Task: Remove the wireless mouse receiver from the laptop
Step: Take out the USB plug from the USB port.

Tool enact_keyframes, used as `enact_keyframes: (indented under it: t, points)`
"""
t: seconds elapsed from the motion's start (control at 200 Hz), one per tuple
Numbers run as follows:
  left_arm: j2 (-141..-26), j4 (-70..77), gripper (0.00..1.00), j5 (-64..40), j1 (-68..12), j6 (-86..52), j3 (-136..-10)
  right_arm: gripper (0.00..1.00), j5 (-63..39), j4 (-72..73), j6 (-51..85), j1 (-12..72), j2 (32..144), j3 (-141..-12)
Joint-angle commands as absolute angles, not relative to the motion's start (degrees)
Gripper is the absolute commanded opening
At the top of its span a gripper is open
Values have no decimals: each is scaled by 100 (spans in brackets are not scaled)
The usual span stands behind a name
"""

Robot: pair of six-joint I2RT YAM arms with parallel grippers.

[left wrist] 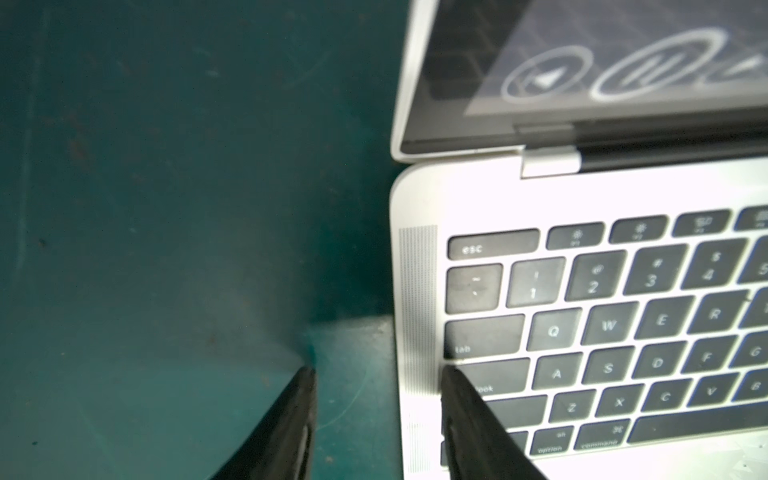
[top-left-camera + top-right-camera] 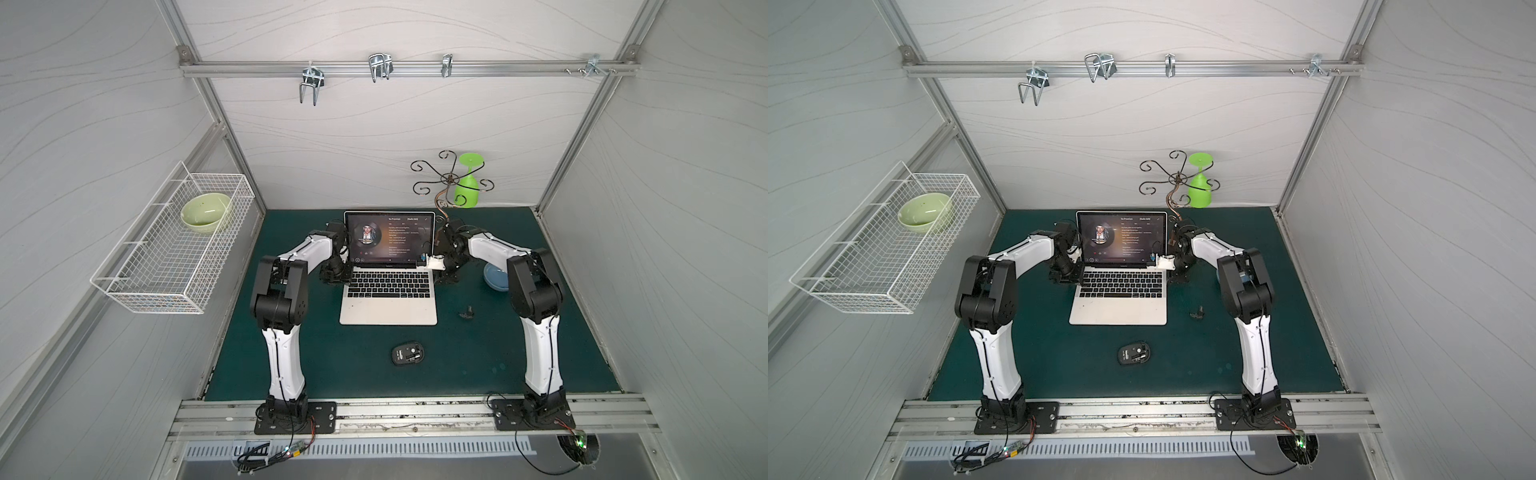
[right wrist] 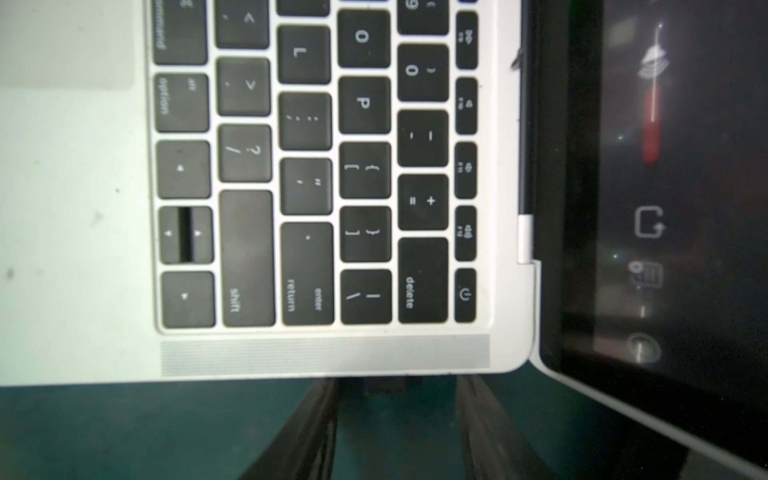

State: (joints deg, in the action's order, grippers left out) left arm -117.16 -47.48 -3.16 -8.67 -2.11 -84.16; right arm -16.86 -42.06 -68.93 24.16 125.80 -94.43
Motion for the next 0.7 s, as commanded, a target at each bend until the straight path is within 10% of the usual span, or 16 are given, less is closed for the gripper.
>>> enact_keyframes:
  t: [0.0,0.515,0.695]
  points:
    - [-12079,-4881,51,53,-809,-156,-8271,48,-1681,-4648,-6881,2727,13159,-9622]
    - [-12094,-4920,50,47,-813,-137,-8288,1,-1488,-4408,-6790,3032,13225,-9482]
    - [-12113,-4975,50,52,-813,-123,-8328,0,-1262,-3871,-7049,2891,12814,-9016]
